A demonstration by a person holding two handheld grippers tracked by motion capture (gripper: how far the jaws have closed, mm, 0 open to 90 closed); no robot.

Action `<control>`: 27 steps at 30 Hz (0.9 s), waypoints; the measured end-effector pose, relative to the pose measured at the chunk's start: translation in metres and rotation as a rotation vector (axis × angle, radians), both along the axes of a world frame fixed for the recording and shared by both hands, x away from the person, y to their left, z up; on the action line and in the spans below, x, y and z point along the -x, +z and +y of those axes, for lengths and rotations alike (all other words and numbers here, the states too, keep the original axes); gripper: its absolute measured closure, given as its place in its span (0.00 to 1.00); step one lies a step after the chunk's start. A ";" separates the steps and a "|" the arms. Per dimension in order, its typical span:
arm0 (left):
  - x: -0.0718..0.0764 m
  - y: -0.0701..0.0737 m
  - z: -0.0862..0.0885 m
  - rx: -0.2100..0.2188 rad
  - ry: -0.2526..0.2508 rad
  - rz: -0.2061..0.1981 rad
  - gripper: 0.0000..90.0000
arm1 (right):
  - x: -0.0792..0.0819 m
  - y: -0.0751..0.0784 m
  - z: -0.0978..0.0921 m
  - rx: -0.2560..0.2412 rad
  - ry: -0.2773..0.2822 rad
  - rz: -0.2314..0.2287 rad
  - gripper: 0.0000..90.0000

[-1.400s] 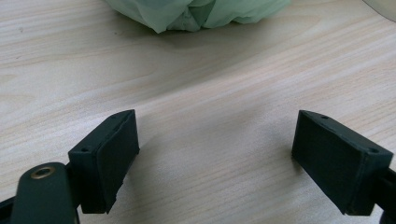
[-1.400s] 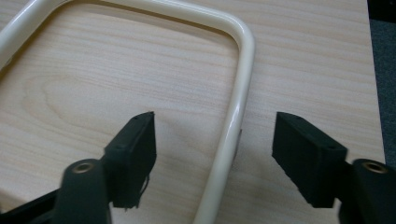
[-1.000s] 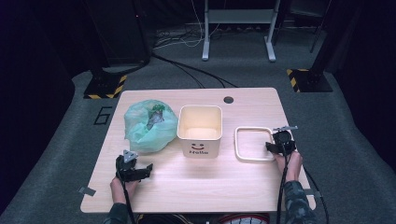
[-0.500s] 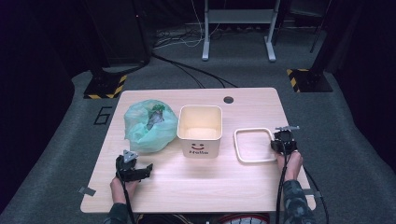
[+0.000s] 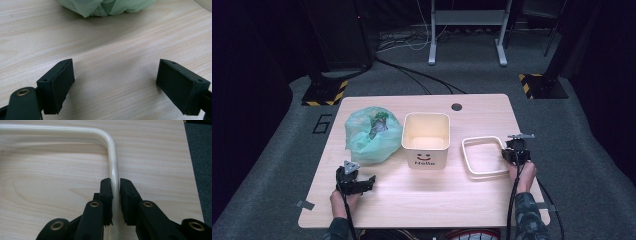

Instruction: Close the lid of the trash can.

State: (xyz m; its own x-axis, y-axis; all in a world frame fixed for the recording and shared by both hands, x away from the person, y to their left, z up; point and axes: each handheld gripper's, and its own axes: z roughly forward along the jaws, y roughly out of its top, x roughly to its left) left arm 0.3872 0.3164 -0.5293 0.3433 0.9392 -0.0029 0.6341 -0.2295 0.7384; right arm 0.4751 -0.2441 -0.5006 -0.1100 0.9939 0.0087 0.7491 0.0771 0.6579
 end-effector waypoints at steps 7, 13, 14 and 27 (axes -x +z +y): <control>0.000 0.000 0.000 0.000 -0.001 0.000 0.16 | 0.000 0.007 0.004 -0.003 0.017 -0.015 0.90; 0.000 0.000 0.000 0.000 -0.001 0.000 0.16 | -0.001 0.010 0.007 -0.002 0.031 -0.011 0.90; 0.000 0.000 0.000 0.000 0.001 0.000 0.16 | -0.001 0.010 0.007 -0.005 0.032 -0.010 0.90; 0.000 0.000 0.000 -0.002 -0.003 -0.001 0.16 | 0.001 0.024 0.006 -0.043 0.036 -0.033 0.90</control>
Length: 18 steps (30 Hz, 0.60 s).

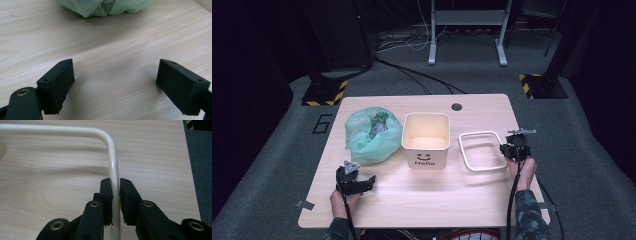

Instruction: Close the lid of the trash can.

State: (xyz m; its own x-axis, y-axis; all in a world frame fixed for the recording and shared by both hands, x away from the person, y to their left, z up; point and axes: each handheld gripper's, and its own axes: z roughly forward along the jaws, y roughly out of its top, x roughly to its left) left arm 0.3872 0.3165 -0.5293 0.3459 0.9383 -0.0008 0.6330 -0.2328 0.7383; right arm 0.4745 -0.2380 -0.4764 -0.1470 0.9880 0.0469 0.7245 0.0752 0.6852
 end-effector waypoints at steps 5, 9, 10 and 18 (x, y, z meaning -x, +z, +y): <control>0.000 0.000 0.000 0.003 0.002 0.000 0.16 | 0.000 0.002 0.002 0.007 0.010 0.002 0.90; 0.000 0.000 0.000 0.002 0.002 0.001 0.16 | 0.001 0.004 0.003 0.000 0.012 0.001 0.90; 0.000 0.000 0.000 0.002 0.002 0.000 0.16 | 0.000 0.006 0.003 0.000 0.015 -0.002 0.90; 0.000 0.000 0.000 0.002 0.001 0.001 0.16 | 0.001 0.017 0.003 -0.024 0.012 -0.014 0.90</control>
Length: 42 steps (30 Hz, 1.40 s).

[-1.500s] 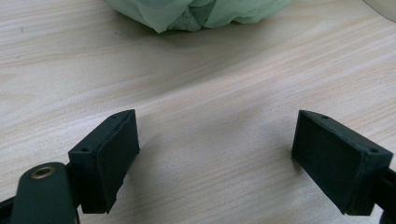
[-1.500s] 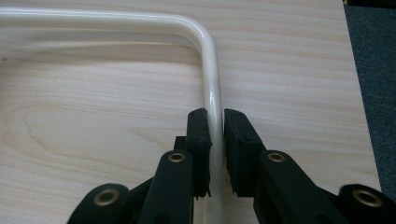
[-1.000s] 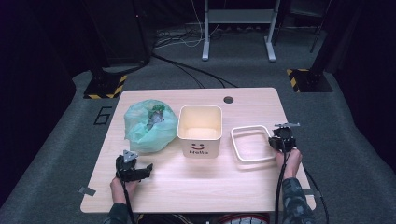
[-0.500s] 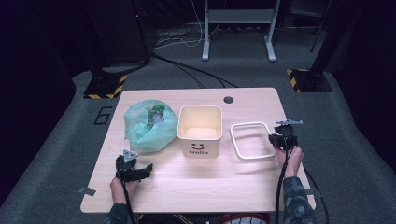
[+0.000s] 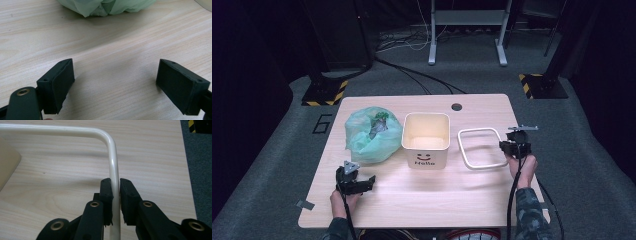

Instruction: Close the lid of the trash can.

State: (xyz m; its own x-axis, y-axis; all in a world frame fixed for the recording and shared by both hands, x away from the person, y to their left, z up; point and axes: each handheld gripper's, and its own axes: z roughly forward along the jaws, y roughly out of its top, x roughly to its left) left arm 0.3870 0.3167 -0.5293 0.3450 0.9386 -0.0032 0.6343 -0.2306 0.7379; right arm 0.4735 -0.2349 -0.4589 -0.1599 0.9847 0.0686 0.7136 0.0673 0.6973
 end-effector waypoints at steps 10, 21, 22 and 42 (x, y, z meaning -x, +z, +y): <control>0.000 0.000 0.000 -0.001 0.003 0.000 0.16 | 0.001 0.011 0.000 0.009 0.004 -0.014 0.90; 0.002 0.000 0.000 -0.003 0.006 -0.003 0.16 | 0.002 0.026 0.003 0.005 0.015 -0.040 0.90; 0.002 0.000 0.000 -0.003 0.005 -0.002 0.16 | 0.002 0.027 0.004 0.004 0.014 -0.041 0.90; 0.002 0.000 -0.001 -0.003 0.010 -0.002 0.16 | -0.002 0.049 0.012 0.004 0.037 -0.076 0.90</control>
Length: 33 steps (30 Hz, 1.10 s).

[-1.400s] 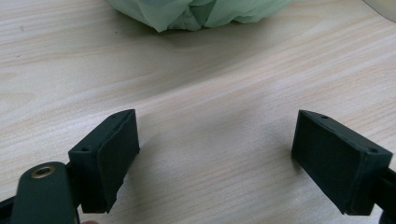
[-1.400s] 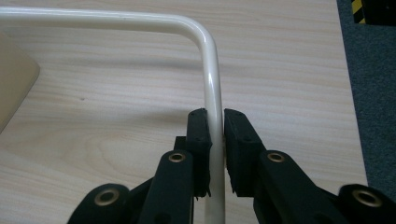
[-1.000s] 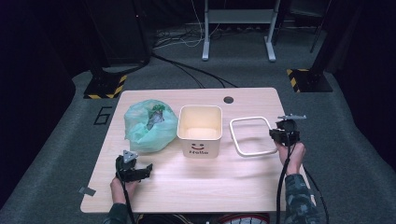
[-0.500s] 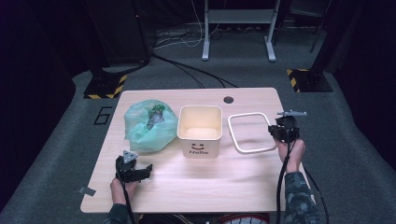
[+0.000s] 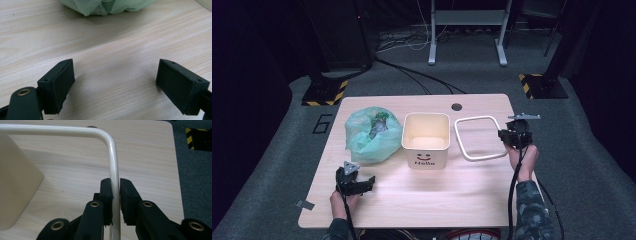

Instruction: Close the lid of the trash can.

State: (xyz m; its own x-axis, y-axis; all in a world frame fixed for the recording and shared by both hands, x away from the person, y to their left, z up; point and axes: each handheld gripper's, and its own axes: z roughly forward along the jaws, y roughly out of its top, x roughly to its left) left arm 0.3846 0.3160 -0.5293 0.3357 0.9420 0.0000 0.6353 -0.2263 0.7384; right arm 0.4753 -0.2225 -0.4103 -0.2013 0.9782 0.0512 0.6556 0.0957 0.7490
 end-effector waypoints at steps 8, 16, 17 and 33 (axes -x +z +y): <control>0.001 0.000 0.000 0.001 0.001 0.000 0.16 | -0.002 0.011 0.004 0.000 0.010 -0.018 0.90; 0.001 0.000 -0.001 -0.003 0.000 -0.003 0.16 | -0.006 0.019 0.007 0.018 0.019 -0.028 0.90; 0.001 0.000 -0.001 0.001 0.001 -0.001 0.16 | -0.006 0.021 0.008 0.014 0.014 -0.028 0.90; 0.001 0.000 -0.001 -0.001 0.002 -0.001 0.16 | -0.010 0.035 0.017 0.026 0.032 -0.045 0.90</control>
State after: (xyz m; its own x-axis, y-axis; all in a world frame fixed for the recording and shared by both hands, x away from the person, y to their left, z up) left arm 0.3839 0.3155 -0.5293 0.3336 0.9427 0.0008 0.6352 -0.2254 0.7387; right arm 0.4853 -0.2056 -0.3755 -0.2342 0.9721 0.0160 0.6180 0.1361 0.7743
